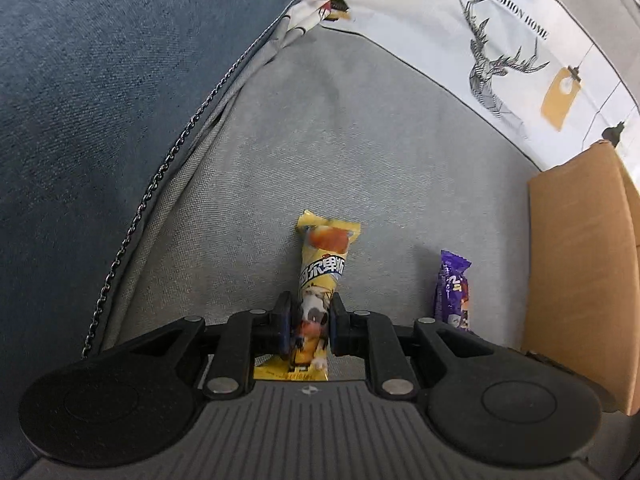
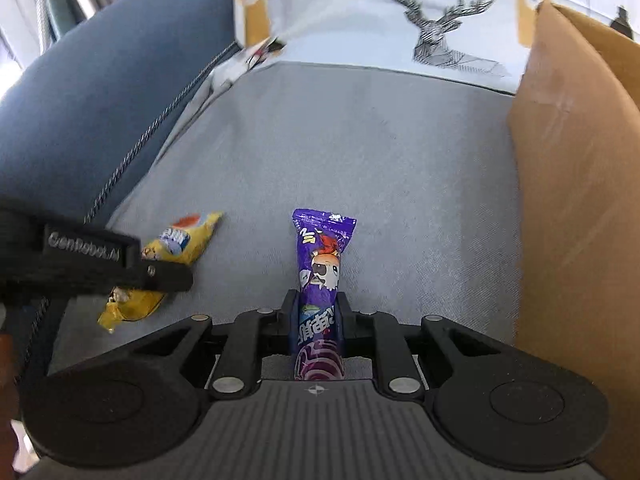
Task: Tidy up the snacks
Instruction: 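Lift the purple candy bar and yellow snack bag off the sofa with both tools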
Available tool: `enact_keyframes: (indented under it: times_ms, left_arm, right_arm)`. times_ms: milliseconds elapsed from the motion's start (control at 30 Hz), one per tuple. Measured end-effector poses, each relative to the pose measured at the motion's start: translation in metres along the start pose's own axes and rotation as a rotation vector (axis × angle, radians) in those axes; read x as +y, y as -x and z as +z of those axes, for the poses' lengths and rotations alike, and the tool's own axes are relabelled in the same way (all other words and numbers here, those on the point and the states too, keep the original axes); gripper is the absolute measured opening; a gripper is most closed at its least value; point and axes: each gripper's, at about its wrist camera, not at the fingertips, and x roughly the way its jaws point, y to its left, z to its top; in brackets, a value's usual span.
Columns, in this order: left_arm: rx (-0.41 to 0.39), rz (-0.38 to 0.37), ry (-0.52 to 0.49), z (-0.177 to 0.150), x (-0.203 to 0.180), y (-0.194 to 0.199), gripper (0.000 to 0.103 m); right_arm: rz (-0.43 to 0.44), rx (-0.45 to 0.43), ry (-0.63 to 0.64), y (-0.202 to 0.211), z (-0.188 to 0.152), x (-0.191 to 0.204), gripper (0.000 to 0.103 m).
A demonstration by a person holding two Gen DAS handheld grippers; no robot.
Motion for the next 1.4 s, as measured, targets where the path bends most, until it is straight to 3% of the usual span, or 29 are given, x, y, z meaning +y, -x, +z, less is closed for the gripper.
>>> enact_keyframes:
  times_ms: [133, 267, 500, 533, 600, 667, 833, 1033, 1400]
  left_arm:
    - [0.001, 0.005, -0.027, 0.002, -0.005, -0.003, 0.020]
    - [-0.003, 0.005, -0.046, 0.003, -0.011, -0.004, 0.029]
    - [-0.003, 0.017, -0.074, 0.001, -0.015, -0.005, 0.029]
    - [-0.003, 0.020, -0.082, 0.001, -0.017, -0.005, 0.027]
    - [-0.011, 0.040, -0.105, 0.000, -0.020, -0.005, 0.014]
    - [-0.037, 0.063, -0.123, -0.002, -0.022, -0.001, 0.012]
    - [-0.075, 0.053, -0.120, -0.001, -0.025, 0.005, 0.012]
    - [-0.026, 0.066, -0.123, -0.002, -0.026, -0.005, 0.012]
    - [-0.024, 0.073, -0.141, -0.001, -0.028, -0.007, 0.012]
  right_arm:
    - [-0.009, -0.001, 0.037, -0.002, 0.000, 0.001, 0.019]
    - [-0.018, -0.002, 0.036, -0.002, 0.002, -0.001, 0.020]
    - [-0.033, -0.007, 0.039, -0.002, 0.005, -0.002, 0.024]
    - [-0.035, -0.008, 0.043, -0.002, 0.005, -0.002, 0.023]
    - [-0.039, -0.010, 0.058, -0.002, 0.005, -0.001, 0.022]
    - [-0.039, -0.016, 0.067, -0.001, 0.005, -0.001, 0.018]
    - [-0.036, -0.072, 0.036, 0.009, 0.010, -0.005, 0.017]
    - [-0.052, -0.018, 0.015, 0.000, 0.008, -0.010, 0.018]
    - [-0.055, -0.017, 0.025, -0.003, 0.006, -0.006, 0.019]
